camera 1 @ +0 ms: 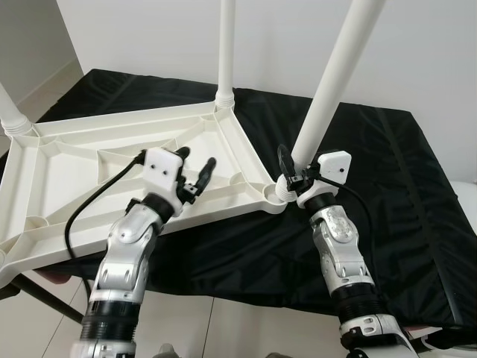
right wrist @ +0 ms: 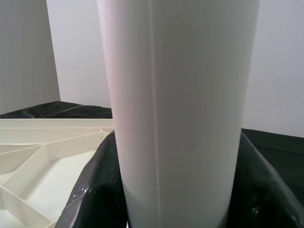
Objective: Building children table
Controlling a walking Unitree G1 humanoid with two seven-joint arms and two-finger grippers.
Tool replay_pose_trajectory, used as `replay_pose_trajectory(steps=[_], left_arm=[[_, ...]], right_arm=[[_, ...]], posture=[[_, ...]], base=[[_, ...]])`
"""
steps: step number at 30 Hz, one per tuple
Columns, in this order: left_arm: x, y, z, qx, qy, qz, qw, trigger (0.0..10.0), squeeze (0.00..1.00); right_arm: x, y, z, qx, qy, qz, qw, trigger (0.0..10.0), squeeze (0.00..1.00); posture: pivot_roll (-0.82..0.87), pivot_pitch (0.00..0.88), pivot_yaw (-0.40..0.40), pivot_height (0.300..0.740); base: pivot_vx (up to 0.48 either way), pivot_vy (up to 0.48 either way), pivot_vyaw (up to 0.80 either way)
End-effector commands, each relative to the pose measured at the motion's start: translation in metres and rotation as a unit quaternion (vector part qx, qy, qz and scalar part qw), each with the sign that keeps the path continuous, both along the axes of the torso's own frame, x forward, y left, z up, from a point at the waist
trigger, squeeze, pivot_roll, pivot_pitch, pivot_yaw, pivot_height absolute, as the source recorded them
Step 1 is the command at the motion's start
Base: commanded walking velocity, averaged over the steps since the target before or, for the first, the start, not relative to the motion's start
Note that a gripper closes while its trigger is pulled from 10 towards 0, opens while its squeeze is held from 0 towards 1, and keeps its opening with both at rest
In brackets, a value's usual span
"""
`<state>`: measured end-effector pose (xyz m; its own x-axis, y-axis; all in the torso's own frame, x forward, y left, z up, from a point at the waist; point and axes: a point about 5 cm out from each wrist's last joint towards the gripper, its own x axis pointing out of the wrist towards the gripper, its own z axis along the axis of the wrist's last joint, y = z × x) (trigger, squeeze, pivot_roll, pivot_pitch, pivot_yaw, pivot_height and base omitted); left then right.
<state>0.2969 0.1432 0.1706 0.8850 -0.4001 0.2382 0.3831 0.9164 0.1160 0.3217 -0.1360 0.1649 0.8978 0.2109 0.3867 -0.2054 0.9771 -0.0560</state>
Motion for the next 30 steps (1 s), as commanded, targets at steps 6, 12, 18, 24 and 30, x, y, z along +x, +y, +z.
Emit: replay_pose_trajectory(steps=[6, 12, 18, 24, 30], left_arm=[[-0.013, 0.035, -0.004, -0.050, -0.017, 0.214, 0.975, 10.0, 0.00], [-0.031, 0.038, -0.007, -0.071, -0.030, 0.238, 0.968, 10.0, 0.00], [-0.042, 0.043, -0.007, -0.087, -0.038, 0.252, 0.963, 10.0, 0.00], [-0.050, 0.037, -0.003, -0.089, -0.047, 0.245, 0.964, 10.0, 0.00], [-0.055, 0.030, 0.000, -0.091, -0.053, 0.243, 0.964, 10.0, 0.00]], right_arm=[[-0.010, -0.009, -0.009, 0.013, 0.007, -0.030, 0.999, 10.0, 0.00], [-0.029, -0.005, -0.017, 0.015, 0.000, -0.038, 0.999, 10.0, 0.00], [-0.037, -0.012, -0.017, 0.008, -0.007, -0.057, 0.998, 10.0, 0.00], [-0.043, -0.015, -0.013, 0.005, -0.015, -0.064, 0.998, 10.0, 0.00], [-0.048, -0.013, -0.013, 0.006, -0.012, -0.062, 0.998, 10.0, 0.00]], posture=[[0.04, 0.000, -0.068, 0.740], [0.03, 0.000, -0.062, 0.740], [0.03, 0.000, -0.059, 0.740], [0.03, 0.000, -0.057, 0.740], [0.03, 0.000, -0.058, 0.740]], base=[[0.000, 0.000, 0.00], [0.000, 0.000, 0.00], [0.000, 0.000, 0.00], [0.000, 0.000, 0.00], [0.000, 0.000, 0.00]])
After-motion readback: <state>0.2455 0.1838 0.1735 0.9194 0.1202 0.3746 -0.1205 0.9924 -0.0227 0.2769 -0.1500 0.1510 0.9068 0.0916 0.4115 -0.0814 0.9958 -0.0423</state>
